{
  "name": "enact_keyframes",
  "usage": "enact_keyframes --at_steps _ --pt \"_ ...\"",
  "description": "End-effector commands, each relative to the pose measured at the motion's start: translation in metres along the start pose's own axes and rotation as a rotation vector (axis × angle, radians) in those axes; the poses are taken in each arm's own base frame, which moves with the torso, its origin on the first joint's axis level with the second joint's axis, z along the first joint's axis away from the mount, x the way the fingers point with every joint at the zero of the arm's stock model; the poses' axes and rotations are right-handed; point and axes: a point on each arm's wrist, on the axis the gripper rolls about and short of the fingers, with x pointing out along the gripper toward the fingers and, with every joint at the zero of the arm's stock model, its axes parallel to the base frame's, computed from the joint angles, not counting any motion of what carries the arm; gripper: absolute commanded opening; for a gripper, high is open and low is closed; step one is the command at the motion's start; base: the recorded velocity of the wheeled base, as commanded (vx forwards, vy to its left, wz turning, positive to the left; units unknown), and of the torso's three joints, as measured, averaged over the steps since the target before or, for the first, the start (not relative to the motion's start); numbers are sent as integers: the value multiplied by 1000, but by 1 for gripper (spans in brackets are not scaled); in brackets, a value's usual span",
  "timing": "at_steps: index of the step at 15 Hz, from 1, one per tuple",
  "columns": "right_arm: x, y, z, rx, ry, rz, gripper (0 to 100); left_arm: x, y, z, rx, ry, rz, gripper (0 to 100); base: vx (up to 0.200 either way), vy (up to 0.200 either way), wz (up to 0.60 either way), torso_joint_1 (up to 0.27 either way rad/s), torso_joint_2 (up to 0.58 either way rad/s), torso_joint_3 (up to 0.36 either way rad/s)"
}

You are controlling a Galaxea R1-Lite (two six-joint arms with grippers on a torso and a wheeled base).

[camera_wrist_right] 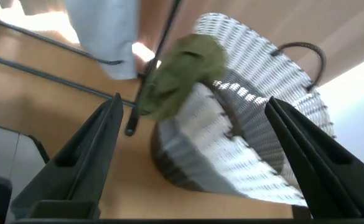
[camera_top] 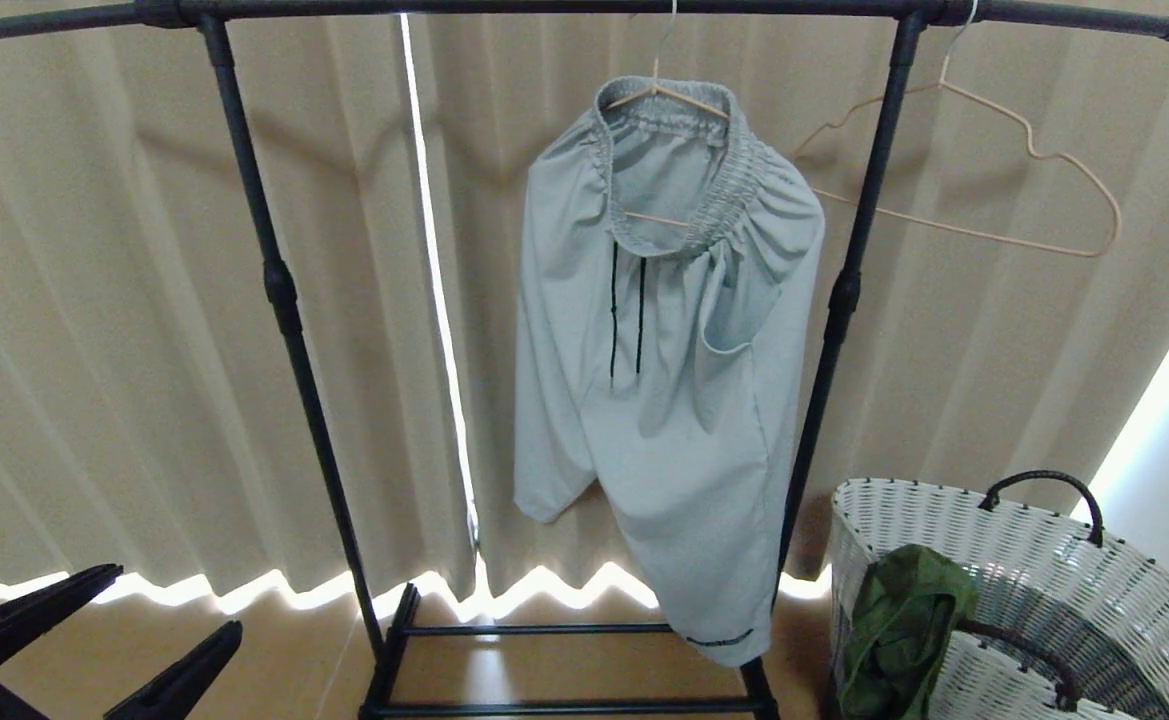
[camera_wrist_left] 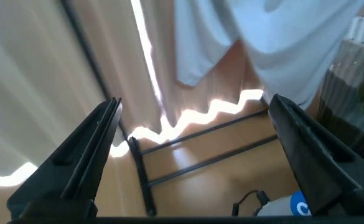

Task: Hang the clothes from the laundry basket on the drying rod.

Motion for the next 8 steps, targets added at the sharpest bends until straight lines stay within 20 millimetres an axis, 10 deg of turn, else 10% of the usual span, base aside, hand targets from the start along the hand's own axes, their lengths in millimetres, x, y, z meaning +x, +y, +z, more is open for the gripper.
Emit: enact_keyframes --at_steps 1,4,8 --pt "0 0 0 -1 5 2 100 -2 0 1 0 -11 2 100 200 -200 0 -17 2 7" --pt "1 0 -1 -2 16 3 100 -4 0 1 2 -23 3 100 200 -200 0 6 1 5" --pt "9 1 -1 -12 81 23 100 -6 -3 1 6 -38 -30 100 0 0 0 0 0 0"
